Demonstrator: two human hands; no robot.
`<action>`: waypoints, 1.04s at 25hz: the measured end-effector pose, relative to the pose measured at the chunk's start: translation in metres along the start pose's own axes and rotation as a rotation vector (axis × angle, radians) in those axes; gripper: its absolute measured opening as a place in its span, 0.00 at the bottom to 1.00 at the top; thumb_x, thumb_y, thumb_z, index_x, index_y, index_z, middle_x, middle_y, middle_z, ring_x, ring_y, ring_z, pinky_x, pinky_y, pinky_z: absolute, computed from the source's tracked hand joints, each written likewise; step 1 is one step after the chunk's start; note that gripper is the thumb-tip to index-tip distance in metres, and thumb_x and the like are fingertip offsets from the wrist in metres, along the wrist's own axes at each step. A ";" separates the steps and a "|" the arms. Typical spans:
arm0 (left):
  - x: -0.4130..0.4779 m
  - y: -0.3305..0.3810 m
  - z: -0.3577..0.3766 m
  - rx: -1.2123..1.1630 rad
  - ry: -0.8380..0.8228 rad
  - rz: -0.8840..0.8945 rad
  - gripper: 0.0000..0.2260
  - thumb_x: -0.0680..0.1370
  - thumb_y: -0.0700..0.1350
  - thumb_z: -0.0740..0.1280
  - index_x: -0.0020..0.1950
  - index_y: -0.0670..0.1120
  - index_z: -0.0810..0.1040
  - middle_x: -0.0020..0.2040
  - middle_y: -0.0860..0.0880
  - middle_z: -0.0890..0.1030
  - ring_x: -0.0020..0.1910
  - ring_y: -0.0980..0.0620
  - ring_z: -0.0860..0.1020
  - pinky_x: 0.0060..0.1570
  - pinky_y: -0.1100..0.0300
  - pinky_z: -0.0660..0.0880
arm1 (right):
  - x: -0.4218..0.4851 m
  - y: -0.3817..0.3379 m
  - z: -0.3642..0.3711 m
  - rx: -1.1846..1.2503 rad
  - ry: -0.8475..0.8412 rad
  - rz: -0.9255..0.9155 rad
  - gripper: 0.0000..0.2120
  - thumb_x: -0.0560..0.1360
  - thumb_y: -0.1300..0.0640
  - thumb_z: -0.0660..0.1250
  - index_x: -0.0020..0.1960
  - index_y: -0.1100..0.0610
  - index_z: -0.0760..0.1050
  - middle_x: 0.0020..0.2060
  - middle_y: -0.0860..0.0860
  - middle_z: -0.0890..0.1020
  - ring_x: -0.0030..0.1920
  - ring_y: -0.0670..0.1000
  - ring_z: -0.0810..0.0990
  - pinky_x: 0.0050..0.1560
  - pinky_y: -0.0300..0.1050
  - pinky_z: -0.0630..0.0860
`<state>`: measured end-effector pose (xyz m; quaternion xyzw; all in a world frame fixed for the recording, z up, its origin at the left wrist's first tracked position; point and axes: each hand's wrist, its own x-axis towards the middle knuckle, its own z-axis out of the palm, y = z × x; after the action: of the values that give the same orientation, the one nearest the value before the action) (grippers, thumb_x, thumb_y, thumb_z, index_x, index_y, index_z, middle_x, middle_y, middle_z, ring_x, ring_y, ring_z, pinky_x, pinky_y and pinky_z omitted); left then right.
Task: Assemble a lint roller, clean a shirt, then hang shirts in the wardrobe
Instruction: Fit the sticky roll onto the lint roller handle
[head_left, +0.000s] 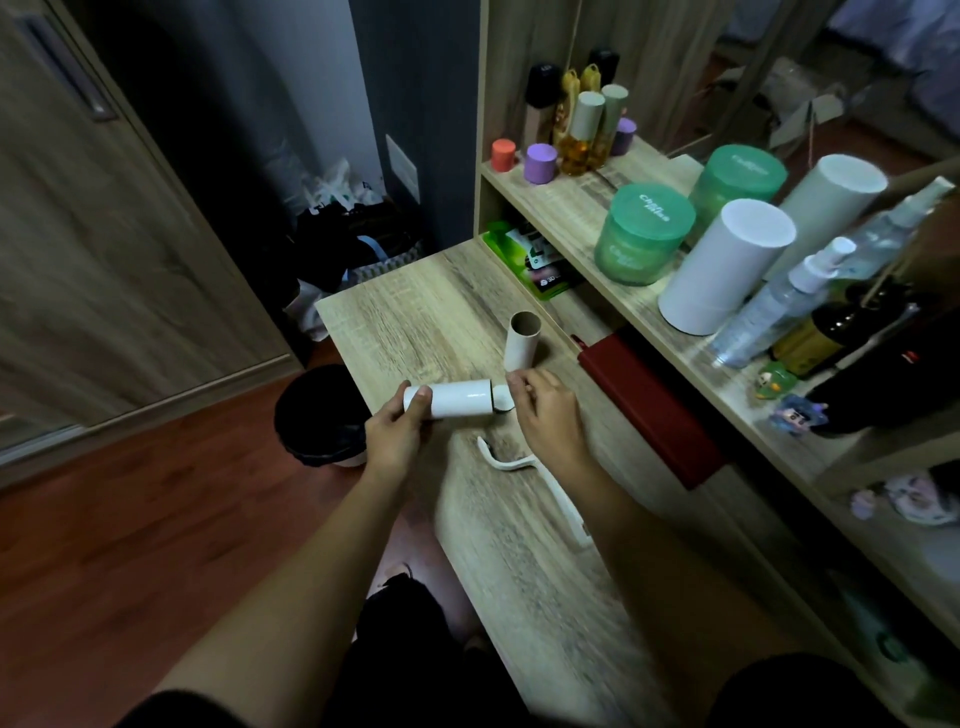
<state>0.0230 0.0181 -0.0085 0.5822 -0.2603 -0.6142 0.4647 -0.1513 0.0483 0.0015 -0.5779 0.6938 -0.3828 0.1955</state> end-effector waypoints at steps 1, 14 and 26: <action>-0.005 -0.001 0.006 -0.018 -0.026 -0.008 0.19 0.76 0.43 0.68 0.66 0.42 0.74 0.60 0.43 0.78 0.51 0.49 0.77 0.44 0.61 0.77 | -0.004 -0.002 -0.004 0.059 -0.042 -0.006 0.25 0.76 0.42 0.52 0.55 0.60 0.77 0.50 0.58 0.80 0.46 0.52 0.78 0.43 0.33 0.65; -0.025 0.007 0.029 -0.122 -0.264 -0.079 0.07 0.78 0.40 0.65 0.56 0.43 0.76 0.48 0.45 0.79 0.41 0.50 0.81 0.37 0.65 0.79 | -0.016 0.001 -0.028 0.178 -0.066 0.009 0.26 0.75 0.41 0.56 0.60 0.61 0.69 0.48 0.56 0.80 0.46 0.50 0.78 0.40 0.35 0.67; 0.024 -0.021 0.024 1.030 -0.194 0.357 0.20 0.68 0.45 0.75 0.59 0.44 0.78 0.54 0.40 0.77 0.54 0.43 0.76 0.55 0.56 0.71 | -0.004 0.005 -0.055 0.196 0.115 0.073 0.15 0.77 0.49 0.61 0.60 0.56 0.69 0.48 0.50 0.79 0.44 0.39 0.78 0.42 0.33 0.72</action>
<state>-0.0029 0.0004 -0.0335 0.6218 -0.6635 -0.3699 0.1906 -0.1929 0.0688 0.0314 -0.5076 0.6836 -0.4739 0.2249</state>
